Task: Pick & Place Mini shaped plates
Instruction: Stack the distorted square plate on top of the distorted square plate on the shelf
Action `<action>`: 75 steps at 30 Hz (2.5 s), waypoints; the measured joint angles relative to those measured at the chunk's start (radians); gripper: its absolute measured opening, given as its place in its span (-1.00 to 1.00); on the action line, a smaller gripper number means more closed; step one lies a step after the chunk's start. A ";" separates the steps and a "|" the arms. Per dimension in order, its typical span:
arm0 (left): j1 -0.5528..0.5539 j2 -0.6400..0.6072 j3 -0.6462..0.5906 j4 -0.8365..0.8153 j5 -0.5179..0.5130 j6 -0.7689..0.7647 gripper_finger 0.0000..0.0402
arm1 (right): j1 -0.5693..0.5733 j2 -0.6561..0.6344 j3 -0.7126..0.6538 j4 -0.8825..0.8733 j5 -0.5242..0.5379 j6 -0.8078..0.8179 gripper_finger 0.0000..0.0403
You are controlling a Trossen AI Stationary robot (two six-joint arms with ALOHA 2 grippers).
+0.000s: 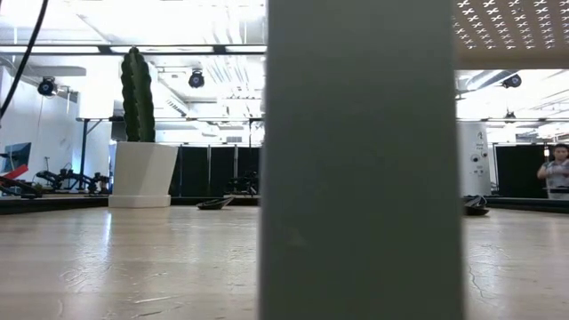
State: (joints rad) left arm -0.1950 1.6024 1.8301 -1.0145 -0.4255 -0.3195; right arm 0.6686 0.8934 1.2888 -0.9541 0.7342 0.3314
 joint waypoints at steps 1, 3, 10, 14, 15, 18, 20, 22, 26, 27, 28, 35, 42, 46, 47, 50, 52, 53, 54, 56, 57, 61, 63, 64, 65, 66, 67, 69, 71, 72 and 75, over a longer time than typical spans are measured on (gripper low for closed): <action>-0.004 0.000 0.000 0.001 0.000 -0.005 -1.00 | -0.027 -0.003 0.000 -0.002 -0.001 0.018 -0.79; -0.012 0.000 0.000 0.001 0.000 -0.012 -1.00 | -0.093 -0.004 0.000 -0.017 -0.002 0.048 -0.79; -0.029 0.000 0.000 0.000 0.000 -0.020 -1.00 | -0.418 0.016 -0.002 -0.097 -0.191 0.080 -0.79; -0.030 0.000 0.000 -0.012 0.000 -0.020 -1.00 | -0.638 0.062 -0.010 -0.097 -0.330 0.059 -0.79; -0.030 0.000 0.000 -0.016 0.000 -0.020 -1.00 | -0.697 0.075 -0.013 -0.097 -0.357 0.054 -0.79; -0.030 0.001 0.000 -0.019 0.001 -0.019 -1.00 | -0.860 0.127 -0.018 -0.097 -0.463 0.016 -0.79; -0.030 0.001 0.000 -0.020 0.001 -0.019 -1.00 | -0.953 0.159 -0.019 -0.098 -0.528 0.001 -0.79; -0.030 0.001 -0.001 -0.025 0.001 -0.014 -1.00 | -1.026 0.186 -0.019 -0.097 -0.571 -0.003 -0.79; -0.030 0.001 -0.001 -0.038 0.000 0.014 -1.00 | -1.122 0.234 -0.019 -0.097 -0.582 -0.025 -0.79; -0.030 0.001 -0.001 -0.038 -0.003 0.024 -1.00 | -1.135 0.245 -0.020 -0.097 -0.583 -0.025 -0.79; -0.030 0.001 -0.001 -0.038 -0.007 0.035 -1.00 | -1.143 0.254 -0.021 -0.097 -0.583 -0.025 -0.79; -0.009 0.001 -0.001 -0.080 -0.061 0.150 -1.00 | -1.146 0.317 -0.031 -0.096 -0.601 -0.047 -0.79; 0.113 0.000 -0.001 -0.153 -0.111 0.233 -1.00 | -1.146 0.401 -0.034 -0.085 -0.642 -0.023 -0.79; 0.201 -0.001 -0.001 -0.184 -0.110 0.272 -1.00 | -1.147 0.455 -0.034 -0.085 -0.699 -0.013 -0.78; 0.220 -0.001 -0.001 -0.186 -0.110 0.284 -1.00 | -1.146 0.466 -0.035 -0.085 -0.708 -0.005 -0.77; 0.259 -0.001 -0.001 -0.188 -0.111 0.325 -1.00 | -1.144 0.500 -0.035 -0.087 -0.712 0.006 -0.68; 0.276 -0.001 -0.001 -0.189 -0.111 0.354 -1.00 | -1.143 0.518 -0.035 -0.087 -0.712 0.007 -0.60; 0.283 -0.001 -0.001 -0.189 -0.111 0.370 -1.00 | -1.142 0.525 -0.034 -0.086 -0.710 0.014 -0.56; 0.289 -0.001 -0.001 -0.189 -0.111 0.385 -1.00 | -1.141 0.532 -0.034 -0.082 -0.708 0.030 -0.52; 0.303 -0.001 -0.001 -0.186 -0.111 0.406 -1.00 | -1.139 0.549 -0.035 -0.066 -0.710 0.091 -0.46; 0.310 -0.001 -0.001 -0.182 -0.111 0.412 -1.00 | -1.137 0.559 -0.034 -0.061 -0.710 0.111 -0.43; 0.341 -0.002 -0.002 -0.163 -0.112 0.457 -1.00 | -1.132 0.577 -0.050 -0.061 -0.709 0.145 -0.36; 0.357 -0.002 -0.002 -0.156 -0.113 0.483 -1.00 | -1.128 0.581 -0.071 -0.054 -0.708 0.176 -0.34; 0.366 -0.002 -0.002 -0.151 -0.113 0.494 -1.00 | -1.123 0.581 -0.085 -0.045 -0.703 0.188 -0.33; 0.373 -0.002 -0.002 -0.147 -0.114 0.505 -1.00 | -1.115 0.576 -0.101 -0.023 -0.688 0.201 -0.33; 0.381 -0.002 -0.002 -0.145 -0.114 0.512 -1.00 | -1.107 0.568 -0.120 0.007 -0.667 0.221 -0.32; 0.389 -0.002 -0.002 -0.145 -0.114 0.520 -1.00 | -1.100 0.557 -0.142 0.039 -0.646 0.242 -0.32; 0.402 -0.002 -0.002 -0.145 -0.114 0.529 -1.00 | -1.087 0.535 -0.190 0.094 -0.630 0.278 -0.32; 0.413 -0.002 -0.002 -0.145 -0.115 0.533 -1.00 | -1.078 0.518 -0.246 0.155 -0.626 0.322 -0.34; 0.418 -0.002 -0.002 -0.145 -0.115 0.536 -1.00 | -1.073 0.513 -0.275 0.193 -0.623 0.347 -0.35; 0.425 -0.002 -0.002 -0.145 -0.115 0.550 -1.00 | -1.072 0.505 -0.365 0.339 -0.620 0.394 -0.37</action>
State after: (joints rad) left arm 0.2305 1.6005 1.8278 -1.1599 -0.5407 0.2307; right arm -0.4030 1.3984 0.9239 -0.6152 0.1139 0.7258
